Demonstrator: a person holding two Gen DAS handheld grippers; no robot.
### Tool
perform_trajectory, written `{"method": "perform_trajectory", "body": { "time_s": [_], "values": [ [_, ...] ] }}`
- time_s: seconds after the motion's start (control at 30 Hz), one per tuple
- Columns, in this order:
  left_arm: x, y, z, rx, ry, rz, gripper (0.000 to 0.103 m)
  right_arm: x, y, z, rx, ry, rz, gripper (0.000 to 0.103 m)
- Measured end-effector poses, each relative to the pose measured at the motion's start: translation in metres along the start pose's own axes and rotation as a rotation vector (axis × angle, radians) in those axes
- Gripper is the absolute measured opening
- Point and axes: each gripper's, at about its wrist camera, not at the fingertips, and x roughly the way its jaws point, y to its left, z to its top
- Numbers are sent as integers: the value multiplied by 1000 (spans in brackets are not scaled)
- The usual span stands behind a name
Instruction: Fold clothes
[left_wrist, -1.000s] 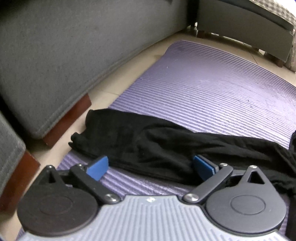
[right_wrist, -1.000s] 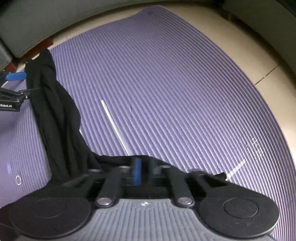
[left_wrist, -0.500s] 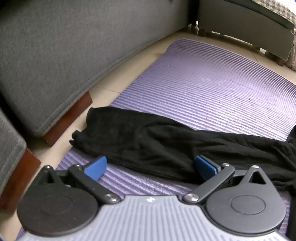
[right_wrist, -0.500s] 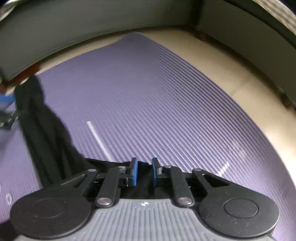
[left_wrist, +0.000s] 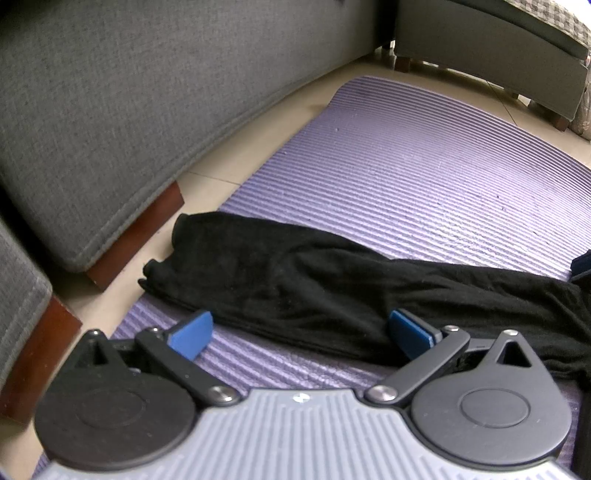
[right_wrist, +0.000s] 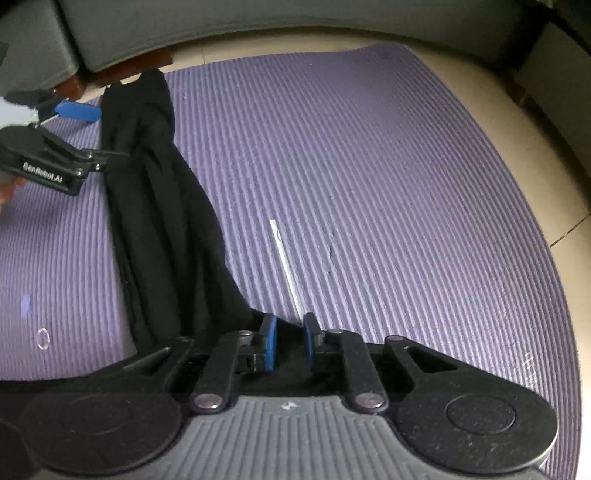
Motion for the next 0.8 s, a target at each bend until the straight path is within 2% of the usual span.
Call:
{"method": "perform_trajectory", "body": {
  "time_s": [0.07,0.17,0.23,0.3,0.37,0.43,0.5,0.53,0.67,0.8],
  "values": [
    [0,0,0,0,0,-1,103,-2,2,-2,5,-13,-6,0],
    [0,0,0,0,1,-2,103,-10,6,-13,25,-89,-82,0],
    [0,0,0,-1,2,-1,103,-15,8,-20,72,-169,-153,0],
    [0,0,0,-2,5,-2,103,-17,9,-27,115,-214,-219,0],
    [1,0,0,-1,7,-2,103,-15,10,-32,126,-211,-259,0],
    [1,0,0,-2,9,-3,103,-5,14,-31,134,-155,-242,3],
    [1,1,1,-3,15,-4,103,-8,15,-29,141,-174,-254,21],
    [1,1,2,-2,19,-3,103,-11,15,-27,155,-190,-246,24],
    [-9,0,10,42,12,40,101,-14,22,-8,146,-242,-194,25],
    [-10,8,11,12,23,76,100,-8,35,31,157,-306,-40,25]
  ]
}}
